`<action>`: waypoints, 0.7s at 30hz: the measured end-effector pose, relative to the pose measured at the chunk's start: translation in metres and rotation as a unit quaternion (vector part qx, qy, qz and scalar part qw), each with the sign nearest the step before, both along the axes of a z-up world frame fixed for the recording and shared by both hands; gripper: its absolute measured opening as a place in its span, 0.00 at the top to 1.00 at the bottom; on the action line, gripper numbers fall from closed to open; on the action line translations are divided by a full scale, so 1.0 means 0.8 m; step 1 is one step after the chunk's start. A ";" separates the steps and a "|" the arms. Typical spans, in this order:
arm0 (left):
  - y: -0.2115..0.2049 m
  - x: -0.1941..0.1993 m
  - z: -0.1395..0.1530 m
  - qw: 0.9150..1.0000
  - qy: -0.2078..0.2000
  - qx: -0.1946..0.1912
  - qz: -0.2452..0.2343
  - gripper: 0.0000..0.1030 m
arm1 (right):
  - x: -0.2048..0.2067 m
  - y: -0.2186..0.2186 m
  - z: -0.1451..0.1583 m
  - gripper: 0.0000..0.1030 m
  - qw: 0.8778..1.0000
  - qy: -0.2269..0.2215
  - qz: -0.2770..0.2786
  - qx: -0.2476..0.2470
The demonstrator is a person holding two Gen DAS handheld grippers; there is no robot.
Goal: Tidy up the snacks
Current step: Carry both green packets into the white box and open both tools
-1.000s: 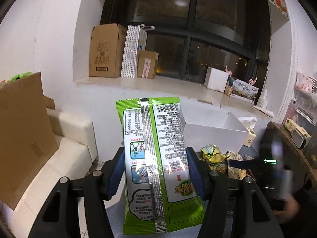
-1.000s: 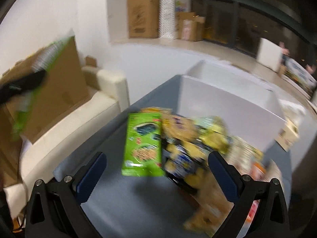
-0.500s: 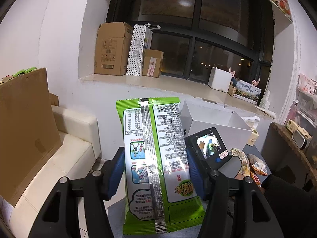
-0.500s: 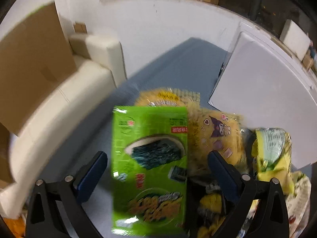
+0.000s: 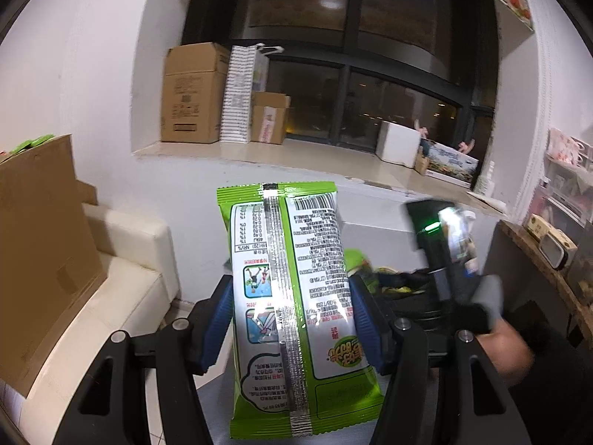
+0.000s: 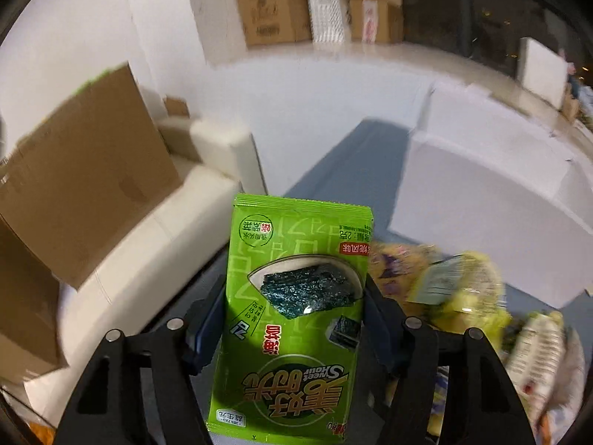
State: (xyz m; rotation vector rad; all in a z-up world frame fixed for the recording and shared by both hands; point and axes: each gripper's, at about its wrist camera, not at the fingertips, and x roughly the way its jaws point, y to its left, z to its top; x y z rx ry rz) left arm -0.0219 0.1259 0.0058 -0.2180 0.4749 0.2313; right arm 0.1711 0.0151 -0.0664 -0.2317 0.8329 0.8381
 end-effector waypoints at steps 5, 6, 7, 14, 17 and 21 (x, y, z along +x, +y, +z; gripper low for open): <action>-0.027 0.030 0.001 0.999 -0.001 -0.002 -0.048 0.36 | -0.030 -0.091 0.051 0.31 0.997 -0.037 -0.045 0.047; -0.033 0.037 0.001 0.999 -0.001 -0.001 -0.054 0.36 | -0.034 -0.108 0.059 0.31 0.996 -0.041 -0.055 0.051; -0.040 0.048 0.001 0.998 0.000 -0.006 -0.068 0.36 | -0.037 -0.133 0.068 0.31 0.995 -0.047 -0.070 0.053; -0.093 0.121 -0.005 0.989 0.014 -0.035 -0.143 0.36 | -0.042 -0.266 0.085 0.31 0.981 -0.059 -0.176 0.059; -0.117 0.155 -0.006 0.984 0.025 -0.039 -0.172 0.36 | -0.034 -0.310 0.085 0.31 0.975 -0.053 -0.208 0.060; -0.143 0.195 -0.006 0.980 0.036 -0.032 -0.195 0.36 | -0.015 -0.339 0.082 0.31 0.969 -0.050 -0.234 0.066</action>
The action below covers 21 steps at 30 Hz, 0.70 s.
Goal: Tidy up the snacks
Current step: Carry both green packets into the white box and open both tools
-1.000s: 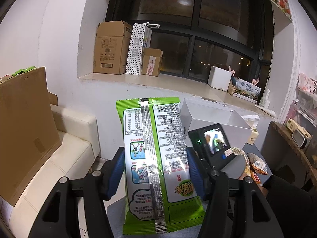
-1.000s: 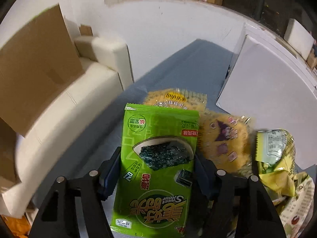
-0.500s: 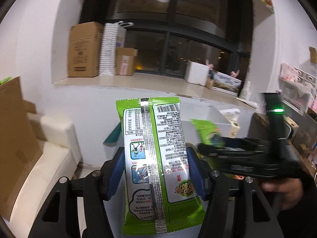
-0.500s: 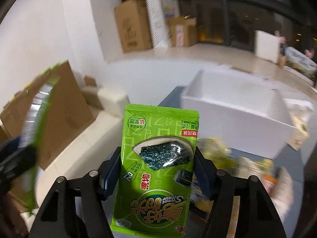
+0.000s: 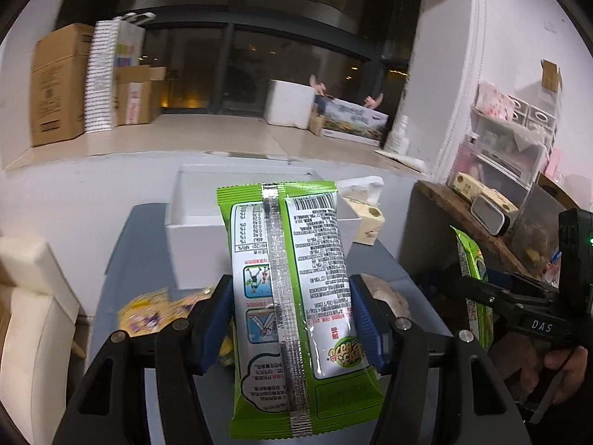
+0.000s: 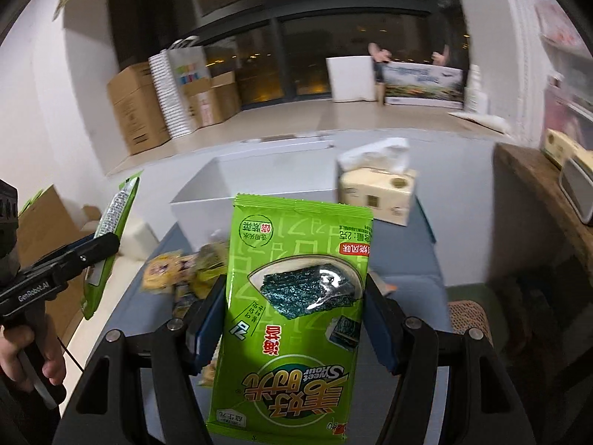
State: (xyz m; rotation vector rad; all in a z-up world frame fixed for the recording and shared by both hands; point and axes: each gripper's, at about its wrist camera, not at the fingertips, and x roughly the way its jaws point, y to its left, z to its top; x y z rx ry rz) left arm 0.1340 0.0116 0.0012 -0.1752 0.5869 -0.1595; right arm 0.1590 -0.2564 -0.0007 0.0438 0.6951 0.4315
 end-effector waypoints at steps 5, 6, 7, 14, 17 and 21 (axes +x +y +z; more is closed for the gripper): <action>-0.012 0.042 0.008 1.000 0.000 0.022 -0.013 0.36 | 0.037 0.003 0.009 0.31 1.000 0.001 0.003 0.006; -0.011 0.050 0.010 1.000 0.000 0.026 -0.012 0.36 | 0.048 0.009 0.013 0.31 1.000 0.000 0.007 0.011; -0.008 0.059 0.012 1.000 -0.001 0.029 -0.011 0.36 | 0.056 0.013 0.017 0.31 1.000 -0.002 0.009 0.014; 0.027 0.130 0.027 1.000 -0.013 0.023 -0.003 0.36 | 0.134 0.059 0.045 0.30 0.999 -0.020 0.034 0.028; 0.044 0.175 0.024 1.000 -0.002 0.022 0.003 0.36 | 0.178 0.079 0.045 0.30 0.998 -0.013 0.049 0.044; 0.059 0.238 0.008 0.999 0.024 0.027 0.002 0.36 | 0.247 0.117 0.032 0.30 0.998 0.015 0.042 0.035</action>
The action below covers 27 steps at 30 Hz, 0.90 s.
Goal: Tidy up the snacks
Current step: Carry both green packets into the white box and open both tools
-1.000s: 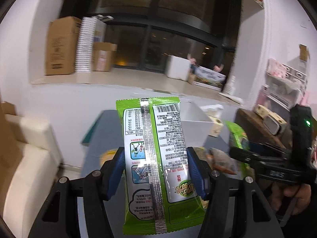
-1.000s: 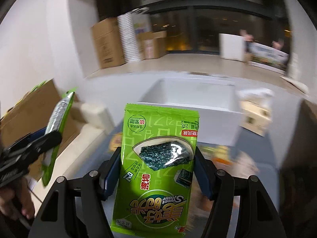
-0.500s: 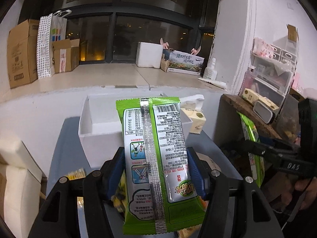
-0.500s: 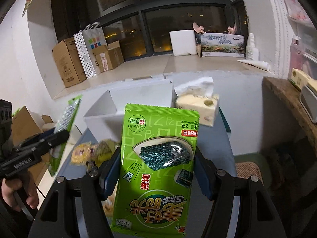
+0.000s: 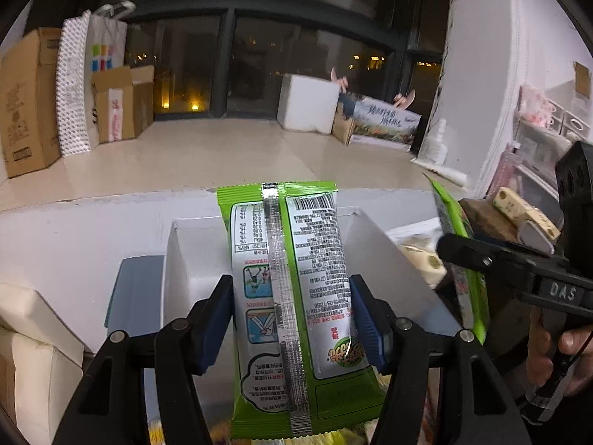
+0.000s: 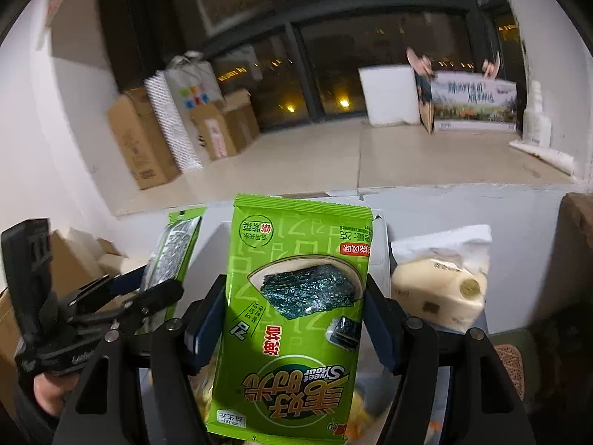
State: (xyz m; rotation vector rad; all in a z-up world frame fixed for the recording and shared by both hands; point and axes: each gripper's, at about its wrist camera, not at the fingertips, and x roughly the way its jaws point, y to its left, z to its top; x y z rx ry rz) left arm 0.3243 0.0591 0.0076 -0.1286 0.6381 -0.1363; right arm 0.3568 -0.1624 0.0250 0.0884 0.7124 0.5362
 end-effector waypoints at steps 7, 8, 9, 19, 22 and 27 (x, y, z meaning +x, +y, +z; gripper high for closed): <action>0.013 0.077 -0.032 0.999 0.029 0.027 0.019 0.00 | 0.099 0.060 -0.028 0.29 0.998 0.023 0.011 -0.065; 0.016 0.081 -0.033 0.999 0.028 0.026 0.022 0.00 | 0.110 0.064 -0.030 0.27 0.997 0.028 0.007 -0.069; 0.018 0.081 -0.034 0.999 0.026 0.028 0.024 0.00 | 0.116 0.067 -0.033 0.20 0.997 0.033 0.008 -0.068; 0.028 0.044 -0.032 0.998 0.017 0.035 0.042 0.00 | 0.100 0.039 -0.030 0.00 0.999 0.027 -0.006 -0.028; 0.023 0.019 -0.023 0.999 0.013 0.035 0.038 0.00 | 0.076 0.025 -0.018 0.00 0.999 0.032 -0.005 -0.012; 0.011 -0.047 0.004 0.999 -0.027 0.013 0.041 0.00 | 0.004 0.001 0.010 0.00 1.000 -0.013 0.006 -0.014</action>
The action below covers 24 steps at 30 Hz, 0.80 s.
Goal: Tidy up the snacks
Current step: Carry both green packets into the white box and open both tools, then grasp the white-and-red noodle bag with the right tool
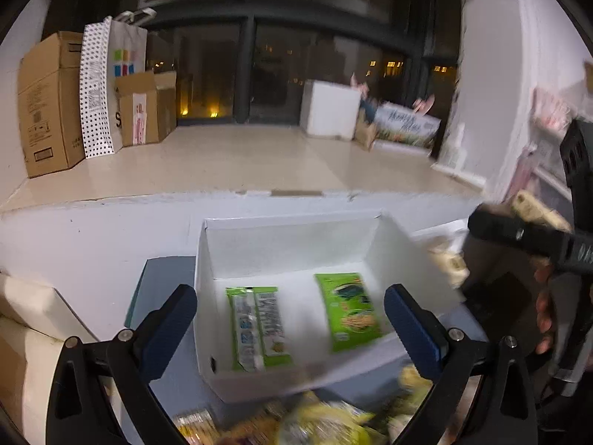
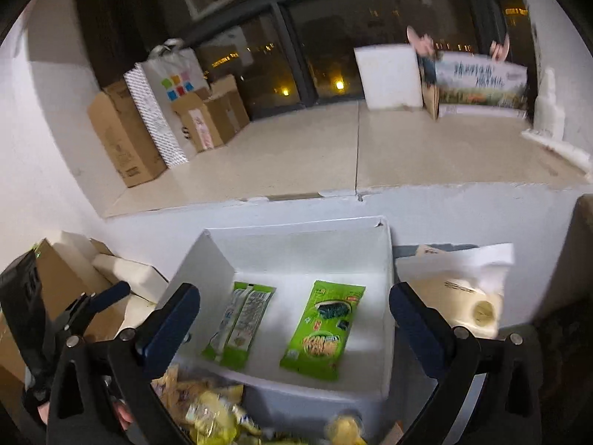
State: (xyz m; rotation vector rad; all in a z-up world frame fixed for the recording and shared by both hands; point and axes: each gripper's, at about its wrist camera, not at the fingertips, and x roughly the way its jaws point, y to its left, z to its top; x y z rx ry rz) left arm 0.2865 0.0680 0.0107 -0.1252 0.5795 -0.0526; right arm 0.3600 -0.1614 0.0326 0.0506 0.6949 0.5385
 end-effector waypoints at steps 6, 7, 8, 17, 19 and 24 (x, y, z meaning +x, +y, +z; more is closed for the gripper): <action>-0.033 -0.099 0.031 0.999 -0.031 0.008 -0.017 0.00 | -0.086 -0.046 0.013 0.00 0.999 0.002 0.020 0.046; -0.038 -0.118 0.033 0.999 -0.037 0.004 -0.020 0.00 | -0.102 -0.053 0.008 0.00 0.999 0.010 0.023 0.048; -0.042 -0.135 0.033 0.999 -0.039 0.003 -0.023 0.00 | -0.116 -0.059 0.003 0.00 0.999 0.016 0.020 0.040; -0.079 -0.262 -0.010 0.999 -0.028 -0.002 -0.019 0.00 | -0.244 -0.114 -0.092 0.00 0.996 0.074 -0.052 0.016; -0.087 -0.280 -0.017 0.999 -0.028 -0.001 -0.018 0.00 | -0.242 -0.123 -0.117 0.00 0.991 0.116 -0.057 0.040; -0.107 -0.296 -0.029 0.999 -0.024 0.015 -0.027 0.00 | -0.208 -0.126 -0.140 0.00 0.984 0.152 -0.066 0.059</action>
